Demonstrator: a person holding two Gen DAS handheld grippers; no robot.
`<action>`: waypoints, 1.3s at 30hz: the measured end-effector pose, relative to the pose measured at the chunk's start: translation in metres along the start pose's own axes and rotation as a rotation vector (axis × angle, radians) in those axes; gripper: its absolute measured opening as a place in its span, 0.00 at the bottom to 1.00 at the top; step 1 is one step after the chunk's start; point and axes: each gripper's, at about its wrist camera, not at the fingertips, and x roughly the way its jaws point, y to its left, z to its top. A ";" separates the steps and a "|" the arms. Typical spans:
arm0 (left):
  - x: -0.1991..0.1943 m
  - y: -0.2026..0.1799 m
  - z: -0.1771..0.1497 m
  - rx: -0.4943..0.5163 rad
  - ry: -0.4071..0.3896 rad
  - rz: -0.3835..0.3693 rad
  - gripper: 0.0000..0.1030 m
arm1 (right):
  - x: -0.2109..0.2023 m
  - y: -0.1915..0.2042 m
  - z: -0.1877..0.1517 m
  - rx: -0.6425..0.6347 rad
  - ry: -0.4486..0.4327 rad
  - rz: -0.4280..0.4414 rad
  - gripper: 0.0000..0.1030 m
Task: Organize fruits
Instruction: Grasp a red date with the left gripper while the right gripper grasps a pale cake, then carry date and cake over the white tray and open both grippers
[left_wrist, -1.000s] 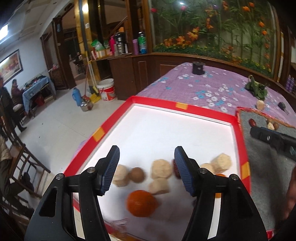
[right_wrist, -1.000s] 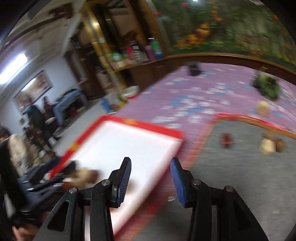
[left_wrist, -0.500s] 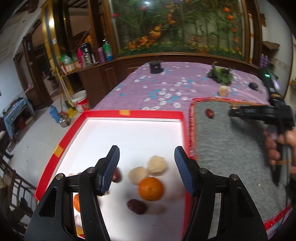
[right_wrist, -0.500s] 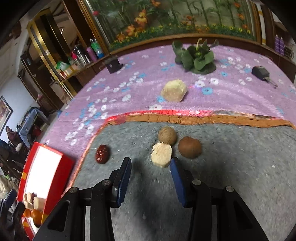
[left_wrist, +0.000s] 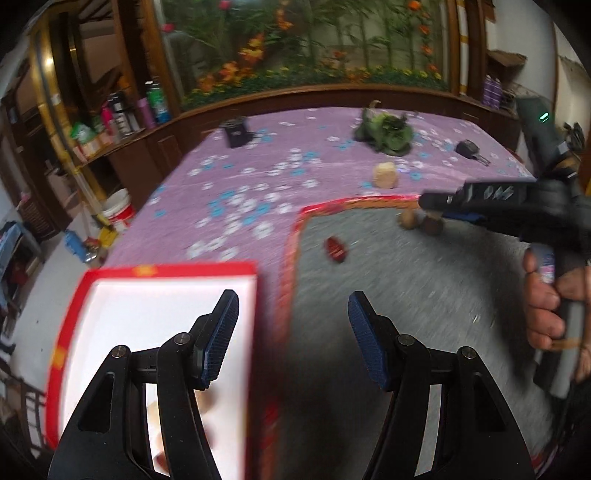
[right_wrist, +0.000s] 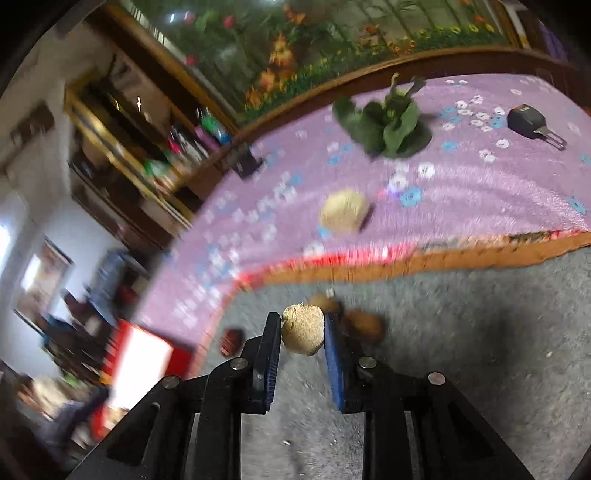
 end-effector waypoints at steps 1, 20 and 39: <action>0.009 -0.006 0.006 0.008 0.011 -0.011 0.60 | -0.006 -0.004 0.003 0.033 -0.013 0.031 0.22; 0.096 -0.026 0.032 -0.033 0.135 -0.032 0.18 | -0.029 -0.014 0.013 0.153 -0.061 0.106 0.22; -0.090 0.015 -0.049 -0.072 -0.168 0.014 0.18 | -0.010 -0.001 -0.005 0.023 -0.068 0.010 0.22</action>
